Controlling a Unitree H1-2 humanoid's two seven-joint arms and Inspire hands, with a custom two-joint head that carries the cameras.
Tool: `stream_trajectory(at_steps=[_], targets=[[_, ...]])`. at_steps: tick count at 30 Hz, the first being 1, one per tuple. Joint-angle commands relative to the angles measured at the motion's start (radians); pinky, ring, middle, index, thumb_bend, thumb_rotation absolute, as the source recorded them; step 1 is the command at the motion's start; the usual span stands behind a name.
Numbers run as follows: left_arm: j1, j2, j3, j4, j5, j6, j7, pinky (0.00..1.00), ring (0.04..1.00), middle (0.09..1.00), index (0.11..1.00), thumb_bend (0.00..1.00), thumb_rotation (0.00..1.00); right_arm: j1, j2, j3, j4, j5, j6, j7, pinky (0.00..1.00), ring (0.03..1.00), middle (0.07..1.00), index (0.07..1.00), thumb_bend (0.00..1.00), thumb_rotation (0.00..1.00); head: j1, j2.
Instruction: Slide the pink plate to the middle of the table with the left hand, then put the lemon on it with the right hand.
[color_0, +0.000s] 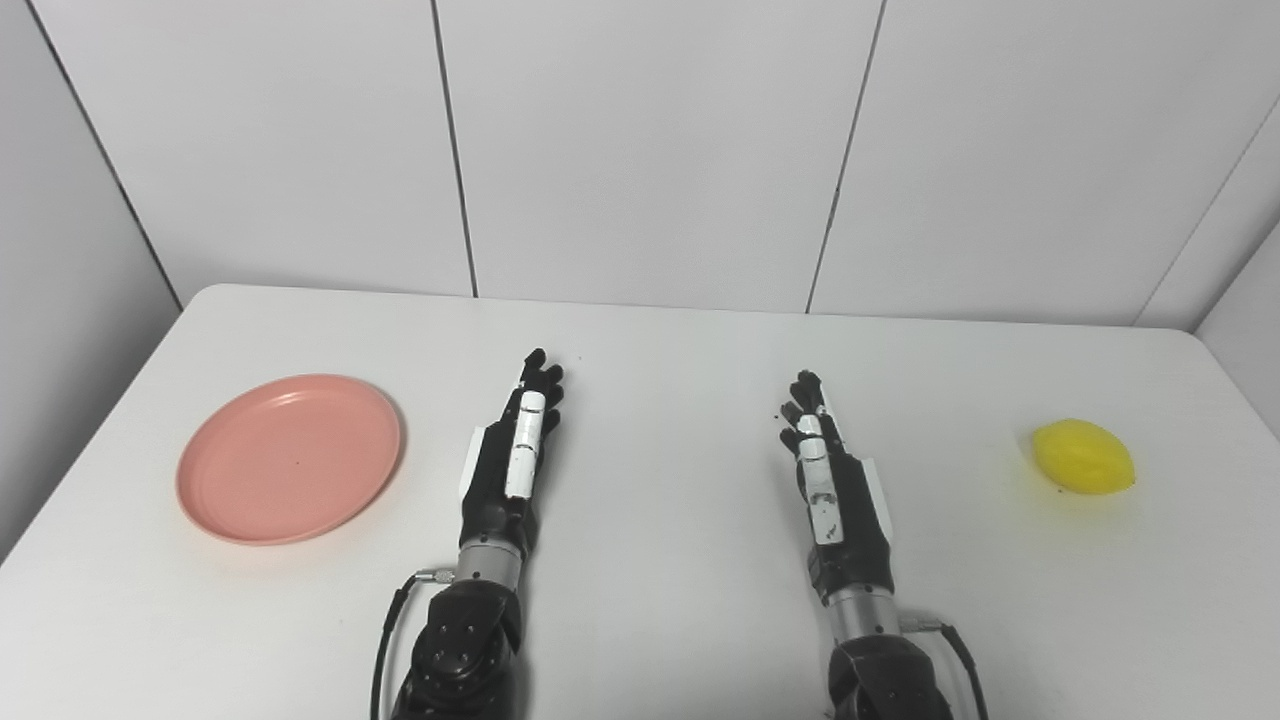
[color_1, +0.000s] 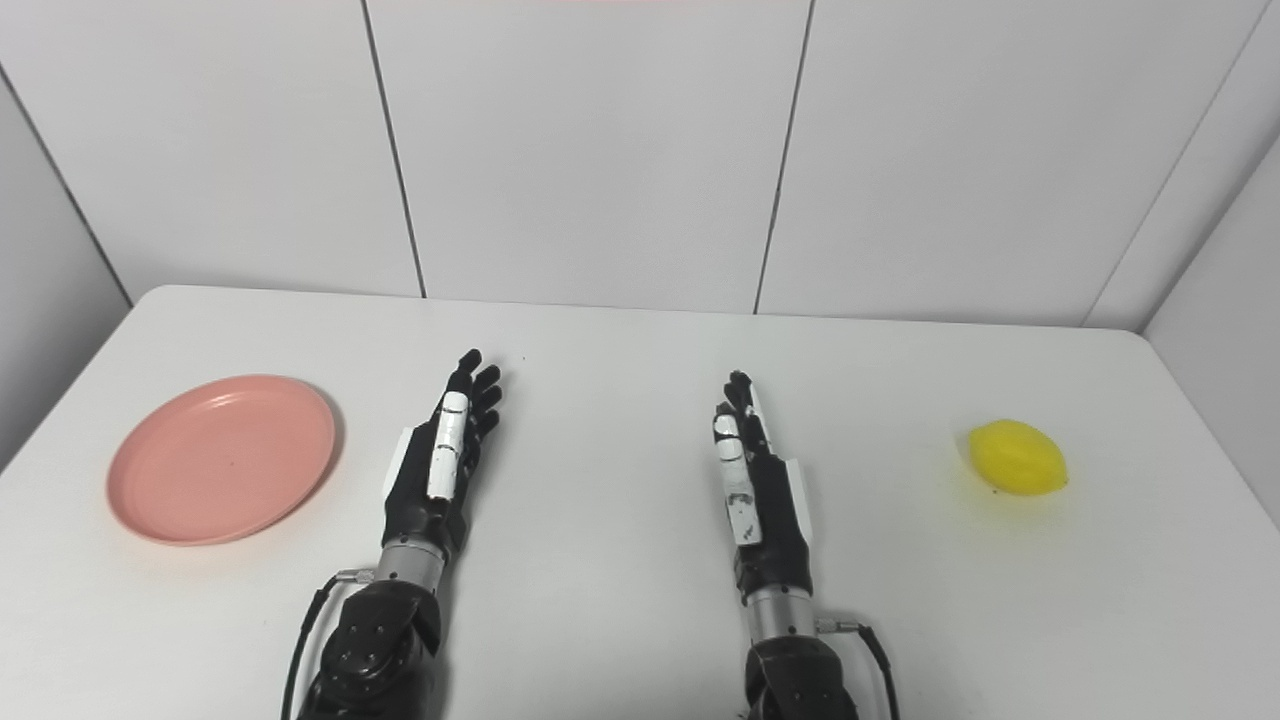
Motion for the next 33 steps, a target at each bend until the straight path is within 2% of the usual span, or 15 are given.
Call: stream_trajectory(at_steps=[1,6,14,18,25,33], targets=[[-0.005,-0.017,-0.005,-0.041,0.001,0.009,0.008,0.96,0.944,0.938,0.938,0.58,1.0,-0.015,-0.007,0.0,-0.023,0.005,0.002,0.012,0.95,0.96,0.972,0.966,0.67,1.0,0.006,0.006],[0.017,-0.026,-0.007,-0.084,-0.011,0.051,0.004,0.99,0.962,0.955,0.958,0.61,1.0,-0.018,-0.006,-0.001,-0.038,0.018,0.013,0.019,0.96,0.957,0.97,0.976,0.7,1.0,0.003,0.015],[0.034,-0.032,-0.001,-0.108,-0.022,0.072,0.001,0.99,0.97,0.966,0.966,0.61,1.0,-0.012,-0.007,-0.003,-0.044,0.022,0.038,0.012,1.0,0.995,0.991,0.983,0.62,1.0,-0.014,0.021],[0.035,-0.017,-0.011,-0.115,-0.031,0.081,-0.02,1.0,0.976,0.98,0.983,0.62,1.0,-0.014,-0.007,-0.005,-0.042,0.009,0.053,-0.001,1.0,0.987,0.988,0.975,0.63,1.0,-0.017,0.009],[0.043,-0.028,-0.007,-0.129,-0.05,0.099,-0.022,1.0,0.978,0.98,0.978,0.61,1.0,-0.021,-0.013,-0.001,-0.014,-0.018,0.023,-0.006,0.97,0.955,0.96,0.962,0.69,1.0,-0.026,0.008],[0.032,0.01,-0.009,-0.144,-0.096,0.112,-0.07,1.0,1.0,1.0,1.0,0.63,1.0,-0.01,-0.006,-0.004,-0.02,-0.003,0.015,0.003,0.96,0.959,0.961,0.964,0.68,1.0,-0.02,0.012]])
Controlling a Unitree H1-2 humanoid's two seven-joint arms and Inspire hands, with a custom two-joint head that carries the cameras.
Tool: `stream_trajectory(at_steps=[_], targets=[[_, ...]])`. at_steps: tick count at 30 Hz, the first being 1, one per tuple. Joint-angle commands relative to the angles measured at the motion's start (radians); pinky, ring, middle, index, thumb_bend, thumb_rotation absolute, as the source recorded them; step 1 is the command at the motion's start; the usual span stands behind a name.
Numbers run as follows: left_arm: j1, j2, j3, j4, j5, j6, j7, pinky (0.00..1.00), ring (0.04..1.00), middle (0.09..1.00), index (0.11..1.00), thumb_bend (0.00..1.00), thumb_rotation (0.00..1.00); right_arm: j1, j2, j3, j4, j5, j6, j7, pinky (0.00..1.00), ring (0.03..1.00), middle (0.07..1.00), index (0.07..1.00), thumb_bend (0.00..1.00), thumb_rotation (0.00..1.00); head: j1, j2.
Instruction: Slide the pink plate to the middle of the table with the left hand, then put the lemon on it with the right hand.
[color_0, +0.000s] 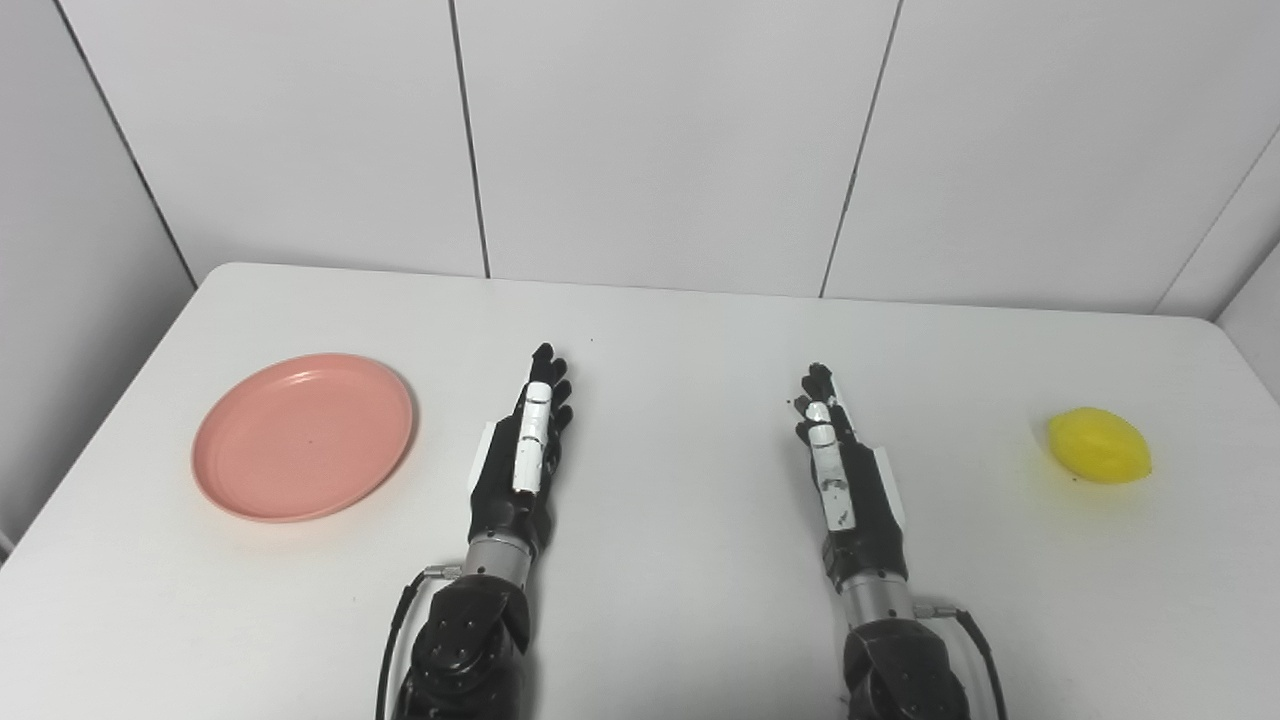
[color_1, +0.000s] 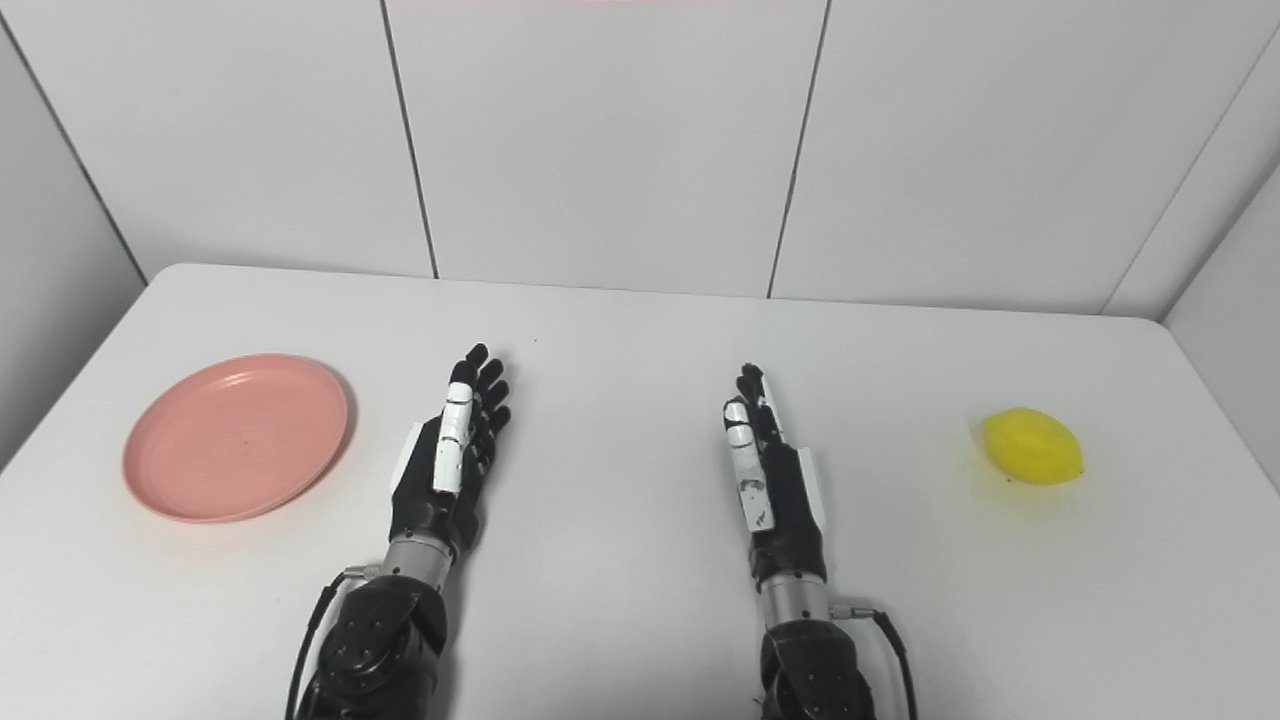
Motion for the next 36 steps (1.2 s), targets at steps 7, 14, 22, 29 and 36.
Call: stream_trajectory(at_steps=[7,14,22,29,36], targets=[[-0.021,-0.016,-0.002,-0.014,-0.002,0.008,0.012,1.0,0.996,0.999,1.0,0.62,1.0,-0.013,0.004,-0.005,0.0,0.007,-0.051,-0.003,0.95,0.945,0.953,0.955,0.69,1.0,0.001,-0.013],[-0.026,-0.012,-0.006,0.003,0.01,-0.001,0.016,1.0,0.995,0.997,1.0,0.62,1.0,-0.014,0.001,-0.006,0.005,0.009,-0.06,-0.002,0.95,0.95,0.955,0.956,0.7,1.0,0.007,-0.024],[-0.02,-0.006,-0.027,0.023,0.069,-0.026,0.022,0.99,0.971,0.977,0.963,0.63,1.0,-0.022,0.016,-0.024,0.031,0.023,-0.104,-0.017,0.94,0.949,0.96,0.972,0.72,1.0,0.005,-0.043],[-0.017,0.064,-0.118,0.002,0.168,0.008,-0.025,1.0,0.981,0.996,0.99,0.63,1.0,-0.008,0.032,-0.043,0.028,0.042,-0.11,-0.021,0.95,0.945,0.95,0.967,0.68,1.0,0.012,-0.058],[-0.026,0.112,-0.179,0.034,0.25,-0.041,-0.04,1.0,1.0,1.0,0.999,0.62,1.0,-0.008,0.036,-0.051,0.04,0.046,-0.118,-0.025,0.95,0.943,0.948,0.956,0.68,1.0,0.02,-0.071]])
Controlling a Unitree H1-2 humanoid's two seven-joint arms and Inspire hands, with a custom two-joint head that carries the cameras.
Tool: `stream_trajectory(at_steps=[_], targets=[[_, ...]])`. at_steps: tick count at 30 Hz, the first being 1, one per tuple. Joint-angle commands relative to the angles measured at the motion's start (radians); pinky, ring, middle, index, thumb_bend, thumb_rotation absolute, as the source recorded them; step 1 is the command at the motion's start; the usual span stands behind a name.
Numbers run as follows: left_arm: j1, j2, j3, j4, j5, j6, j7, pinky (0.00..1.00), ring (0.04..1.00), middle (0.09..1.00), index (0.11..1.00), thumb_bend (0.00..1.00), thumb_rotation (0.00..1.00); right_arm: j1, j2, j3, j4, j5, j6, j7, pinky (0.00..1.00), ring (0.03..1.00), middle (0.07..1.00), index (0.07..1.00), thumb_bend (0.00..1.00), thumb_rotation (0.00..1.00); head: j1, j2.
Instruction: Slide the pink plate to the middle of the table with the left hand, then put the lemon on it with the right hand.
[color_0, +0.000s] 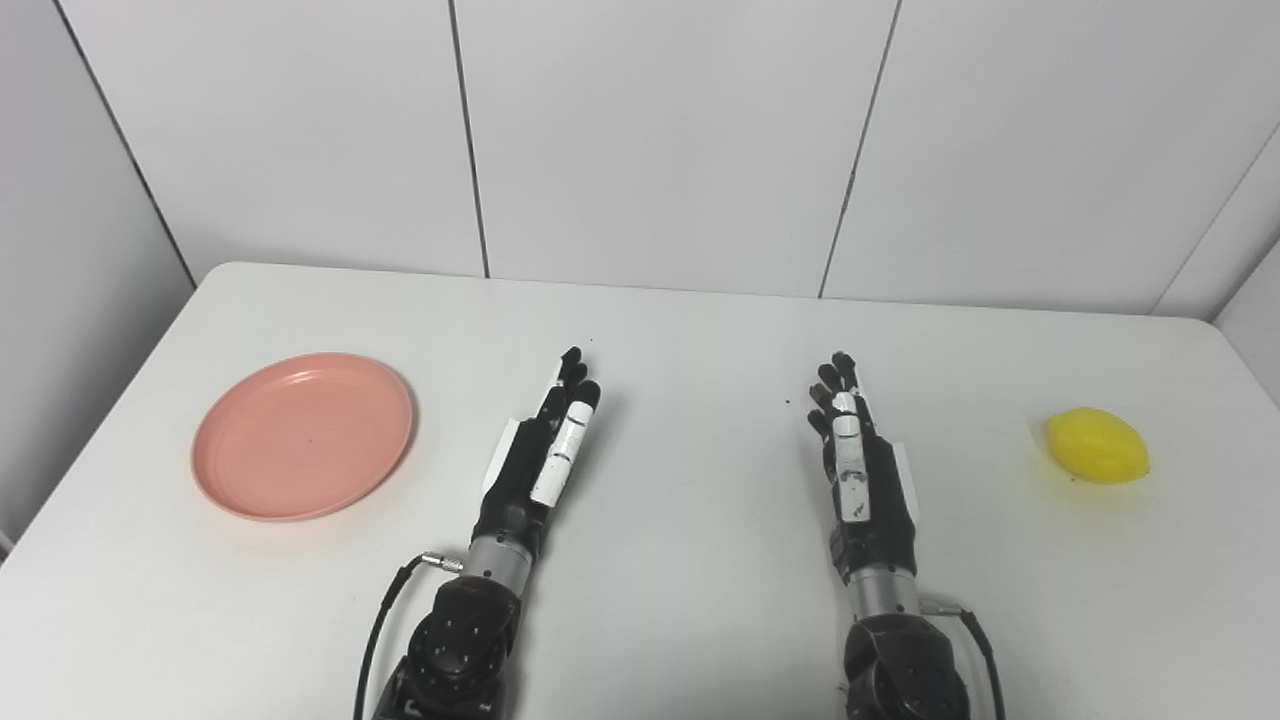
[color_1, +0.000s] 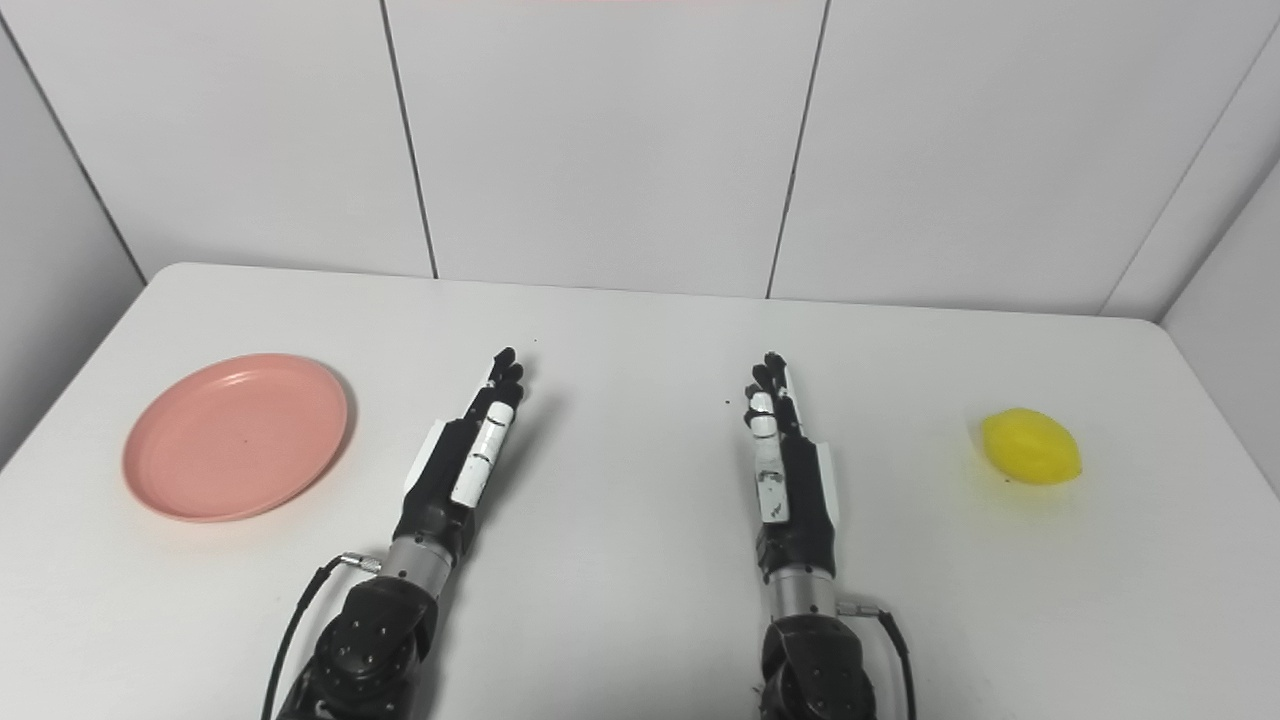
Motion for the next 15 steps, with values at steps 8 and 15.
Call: stream_trajectory(at_steps=[8,15], targets=[[-0.027,0.011,-0.032,0.046,0.031,-0.057,-0.027,1.0,1.0,1.0,1.0,0.62,1.0,-0.001,0.007,-0.006,0.037,0.002,-0.085,-0.02,0.94,0.932,0.94,0.95,0.68,1.0,0.019,-0.019],[-0.03,-0.04,-0.011,0.099,0.017,-0.114,0.013,1.0,1.0,1.0,1.0,0.64,1.0,0.005,-0.025,-0.011,0.042,0.033,-0.083,0.011,0.97,0.951,0.951,0.961,0.68,1.0,0.185,-0.085]])
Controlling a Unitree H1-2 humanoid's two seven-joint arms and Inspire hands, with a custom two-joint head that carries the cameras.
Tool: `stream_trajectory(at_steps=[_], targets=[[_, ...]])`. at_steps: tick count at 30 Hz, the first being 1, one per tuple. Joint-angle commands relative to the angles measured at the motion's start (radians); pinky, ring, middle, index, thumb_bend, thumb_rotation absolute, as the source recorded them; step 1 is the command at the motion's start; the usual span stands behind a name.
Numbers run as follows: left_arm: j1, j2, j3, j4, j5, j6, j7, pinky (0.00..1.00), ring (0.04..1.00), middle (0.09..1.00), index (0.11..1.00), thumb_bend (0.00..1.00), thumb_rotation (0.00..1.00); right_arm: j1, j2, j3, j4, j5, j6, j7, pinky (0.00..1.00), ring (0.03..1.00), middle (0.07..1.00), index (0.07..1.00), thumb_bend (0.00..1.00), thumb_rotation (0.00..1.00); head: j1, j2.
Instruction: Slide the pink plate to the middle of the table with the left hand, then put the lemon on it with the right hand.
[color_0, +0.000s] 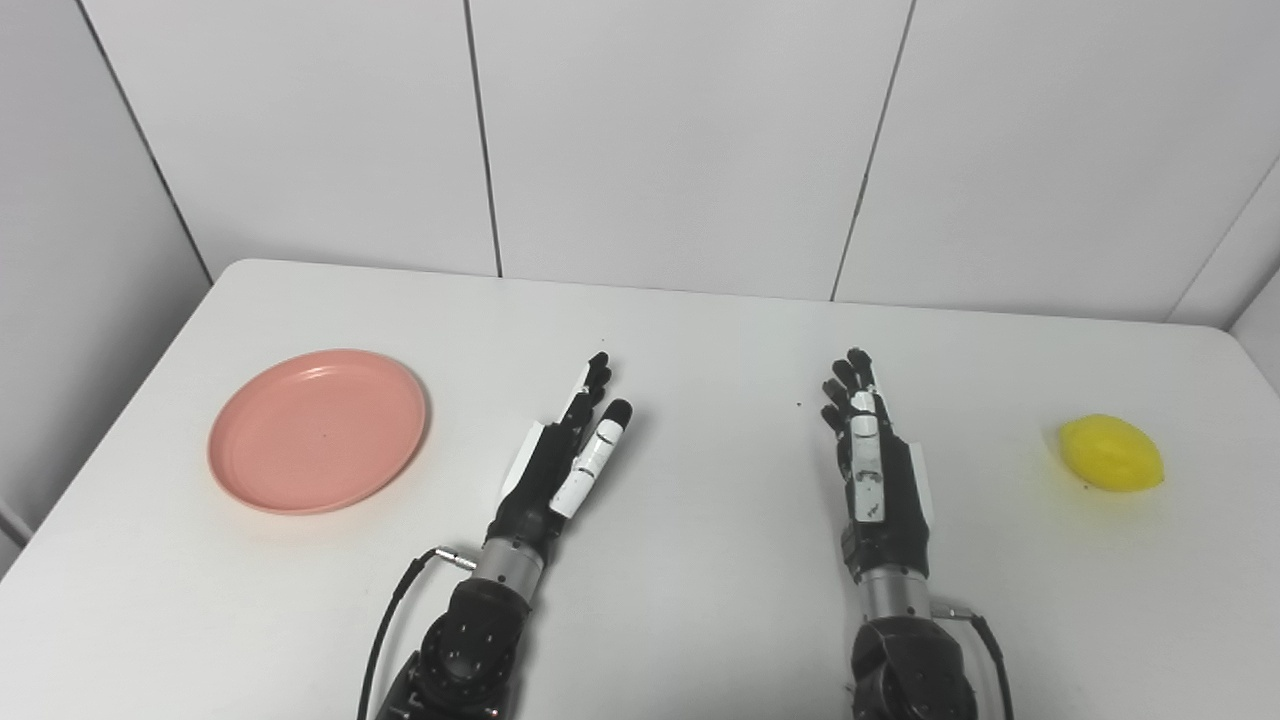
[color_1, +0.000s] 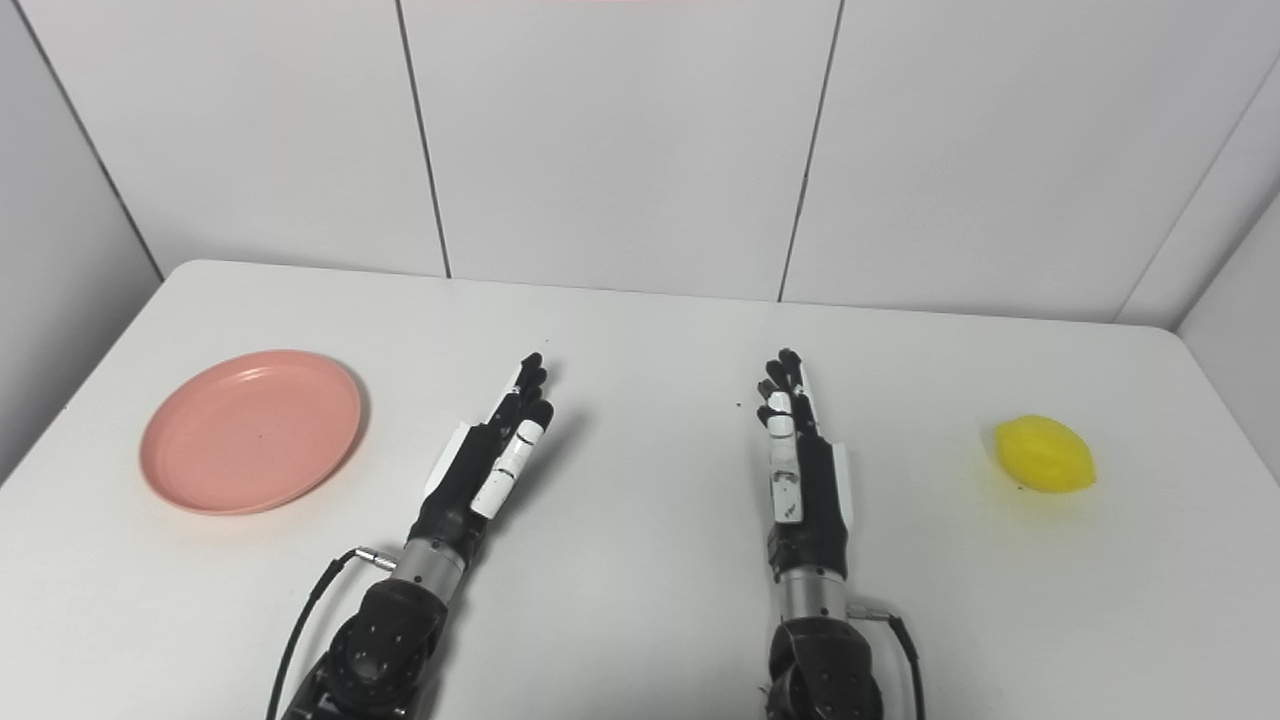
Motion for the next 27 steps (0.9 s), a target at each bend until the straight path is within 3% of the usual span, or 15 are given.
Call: stream_trajectory(at_steps=[1,5,9,13,21,24,27], targets=[[-0.019,-0.044,-0.006,0.034,-0.012,-0.026,0.012,1.0,1.0,1.0,1.0,0.64,1.0,0.015,-0.019,-0.009,0.023,0.013,-0.036,0.021,0.97,0.949,0.945,0.956,0.67,1.0,0.002,0.001],[-0.031,-0.088,-0.001,0.115,-0.004,-0.119,0.05,1.0,1.0,1.0,1.0,0.64,1.0,0.029,-0.05,-0.023,0.033,0.051,-0.058,0.046,0.98,0.938,0.936,0.946,0.65,1.0,0.146,-0.063],[-0.041,-0.141,0.032,0.195,-0.032,-0.247,0.088,1.0,0.999,0.983,0.978,0.6,1.0,0.022,-0.079,-0.035,0.082,0.089,-0.109,0.08,0.99,0.944,0.945,0.949,0.65,0.98,0.207,-0.1],[-0.056,-0.164,0.047,0.254,-0.025,-0.334,0.111,1.0,0.995,0.978,0.973,0.6,1.0,0.015,-0.094,-0.044,0.115,0.115,-0.129,0.092,0.99,0.941,0.946,0.948,0.67,0.97,0.233,-0.12],[-0.079,-0.191,0.082,0.257,-0.062,-0.386,0.124,0.98,0.972,0.97,0.965,0.55,1.0,0.025,-0.097,-0.051,0.094,0.128,-0.097,0.088,0.98,0.937,0.947,0.947,0.65,0.95,0.235,-0.135],[-0.098,-0.178,0.101,0.203,-0.07,-0.352,0.123,0.99,0.968,0.965,0.961,0.55,1.0,0.027,-0.091,-0.052,0.081,0.127,-0.091,0.081,0.97,0.93,0.938,0.936,0.63,0.94,0.225,-0.128],[-0.108,-0.168,0.12,0.142,-0.023,-0.284,0.156,0.93,0.909,0.917,0.922,0.58,1.0,0.03,-0.094,-0.047,0.07,0.117,-0.085,0.081,0.97,0.932,0.939,0.943,0.63,0.96,0.222,-0.127]])
